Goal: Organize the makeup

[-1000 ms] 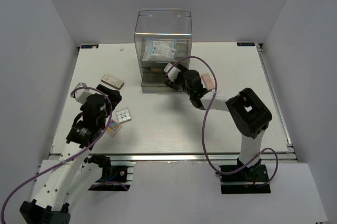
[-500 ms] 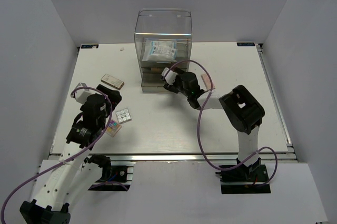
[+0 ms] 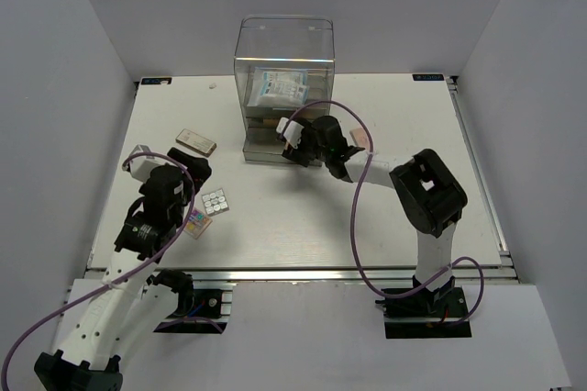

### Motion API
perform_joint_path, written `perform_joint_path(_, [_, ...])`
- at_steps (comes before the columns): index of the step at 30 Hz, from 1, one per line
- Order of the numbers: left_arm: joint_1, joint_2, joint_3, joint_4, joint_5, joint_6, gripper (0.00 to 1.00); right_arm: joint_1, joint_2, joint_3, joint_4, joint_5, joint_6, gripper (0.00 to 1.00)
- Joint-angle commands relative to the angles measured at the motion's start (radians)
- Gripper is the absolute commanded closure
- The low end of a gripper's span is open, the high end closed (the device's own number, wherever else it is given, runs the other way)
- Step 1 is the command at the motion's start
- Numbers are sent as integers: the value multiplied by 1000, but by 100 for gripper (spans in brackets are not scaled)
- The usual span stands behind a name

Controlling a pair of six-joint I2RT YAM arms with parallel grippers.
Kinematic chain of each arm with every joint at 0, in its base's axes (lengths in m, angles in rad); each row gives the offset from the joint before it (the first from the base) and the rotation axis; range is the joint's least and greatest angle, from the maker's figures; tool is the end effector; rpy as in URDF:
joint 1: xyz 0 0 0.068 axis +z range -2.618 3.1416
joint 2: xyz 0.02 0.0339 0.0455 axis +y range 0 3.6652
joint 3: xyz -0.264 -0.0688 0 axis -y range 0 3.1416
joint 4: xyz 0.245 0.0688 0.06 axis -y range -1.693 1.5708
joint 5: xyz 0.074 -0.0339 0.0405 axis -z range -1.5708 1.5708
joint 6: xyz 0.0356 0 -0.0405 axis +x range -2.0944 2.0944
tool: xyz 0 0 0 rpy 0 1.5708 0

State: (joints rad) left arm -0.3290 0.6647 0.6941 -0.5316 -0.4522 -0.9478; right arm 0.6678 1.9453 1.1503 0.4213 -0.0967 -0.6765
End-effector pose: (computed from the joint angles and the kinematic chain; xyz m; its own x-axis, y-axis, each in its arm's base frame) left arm 0.1453 -0.0332 0.2925 -0.2075 -0.7011 -0.6822 -0.4119 0.6952 -0.5891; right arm 0.3377 0.2707 0.1864 0.2066 -0.6307 -0.7480 -0.7151 0.4245 -0.5554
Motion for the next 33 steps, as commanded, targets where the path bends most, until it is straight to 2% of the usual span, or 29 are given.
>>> perform_joint_path(1, [5,-23,-16,-11,0,0,3,6,4,47,-212,-107,32,60])
perform_joint_path(6, [5,-30,-21,-10,0,-2,2,3,29,120,-398,-166,34,62])
perform_joint_path(11, [5,-27,-22,-1,6,-2,2,-2,29,130,-420,-126,48,59])
perform_joint_path(12, [5,-24,-22,1,7,0,2,-5,30,135,-420,-112,55,53])
perform_joint_path(14, [5,-22,-22,4,7,0,2,-11,40,152,-455,-81,84,49])
perform_joint_path(15, [5,-20,-24,7,9,0,2,-20,43,172,-464,-80,94,44])
perform_joint_path(17, [5,-19,-24,10,12,0,2,-30,50,186,-484,-72,104,41])
perform_joint_path(21, [5,-13,-21,13,12,0,2,-37,49,195,-498,-67,104,26])
perform_joint_path(23, [5,-13,-19,12,12,0,2,-40,41,195,-503,-69,103,11])
perform_joint_path(33, [5,-7,-2,41,36,-23,2,-42,-89,180,-547,-175,85,11])
